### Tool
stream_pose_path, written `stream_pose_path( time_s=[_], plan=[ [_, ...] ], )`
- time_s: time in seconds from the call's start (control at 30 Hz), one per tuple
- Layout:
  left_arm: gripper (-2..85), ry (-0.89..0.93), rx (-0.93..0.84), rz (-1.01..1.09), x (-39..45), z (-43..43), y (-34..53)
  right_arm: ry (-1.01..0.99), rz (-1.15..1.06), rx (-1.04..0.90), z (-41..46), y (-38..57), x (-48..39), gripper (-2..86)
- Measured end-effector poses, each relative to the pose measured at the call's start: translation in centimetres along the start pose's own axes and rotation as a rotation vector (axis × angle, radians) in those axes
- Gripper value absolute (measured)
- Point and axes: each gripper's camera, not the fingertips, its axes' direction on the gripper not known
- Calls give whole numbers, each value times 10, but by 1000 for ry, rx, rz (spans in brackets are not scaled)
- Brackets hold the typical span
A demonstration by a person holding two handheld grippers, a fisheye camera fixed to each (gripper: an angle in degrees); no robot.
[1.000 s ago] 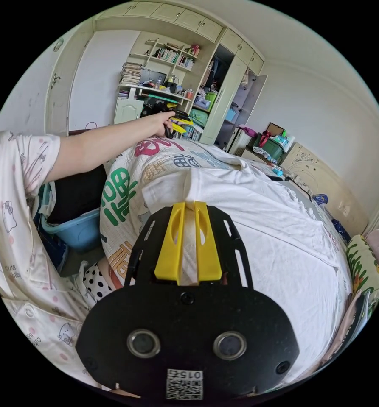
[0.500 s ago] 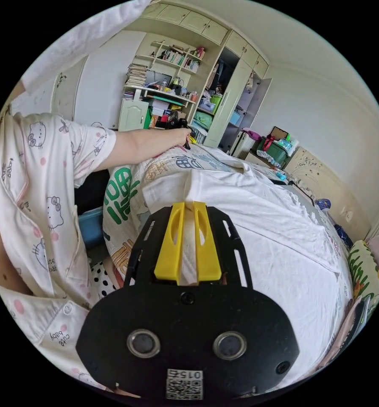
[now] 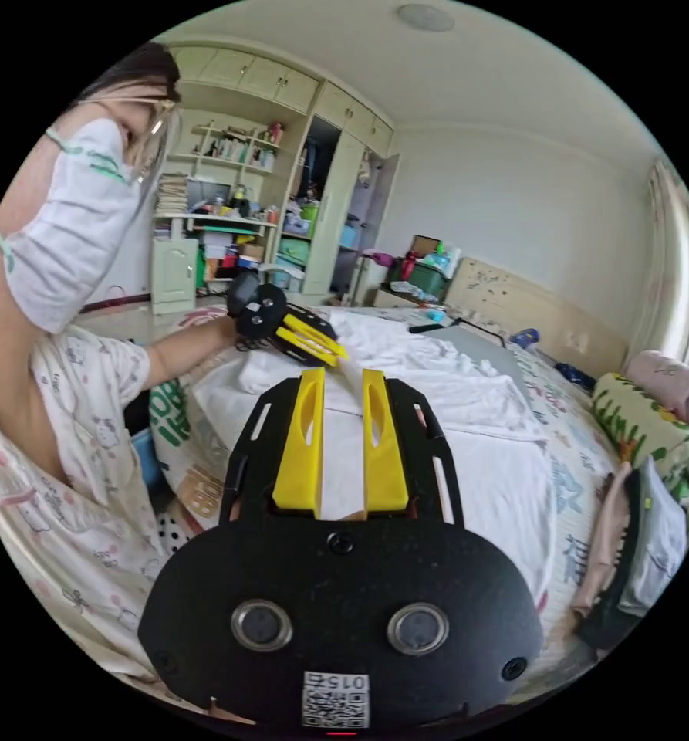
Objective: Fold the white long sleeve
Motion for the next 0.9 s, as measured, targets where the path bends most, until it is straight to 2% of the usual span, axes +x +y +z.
stream_pose_path(
  time_s=[0.07,0.23,0.4,0.47,0.53,0.63,0.73,0.9],
  plan=[
    [8,15,-32,24,8,18,-12,143,-44,-69,3,-2,-4,89],
    [8,58,5,-26,-6,17,-36,259,-90,-210,31,-14,-2,109],
    [9,64,-12,-22,-8,27,-53,158,-57,-314,63,-40,11,103],
    [9,63,-13,-18,-9,28,-59,20,-58,-366,73,-52,9,84],
    [9,61,-16,-16,-11,29,-62,-28,-79,-411,79,-57,3,46],
    [10,69,-13,-19,-15,29,-65,-82,-109,-384,68,-55,-16,20],
    [10,74,-12,-15,-18,28,-65,-191,-158,-364,50,-54,-33,58],
    [10,77,-14,-15,-23,29,-62,-14,-73,-217,24,-59,-32,104]
  ],
)
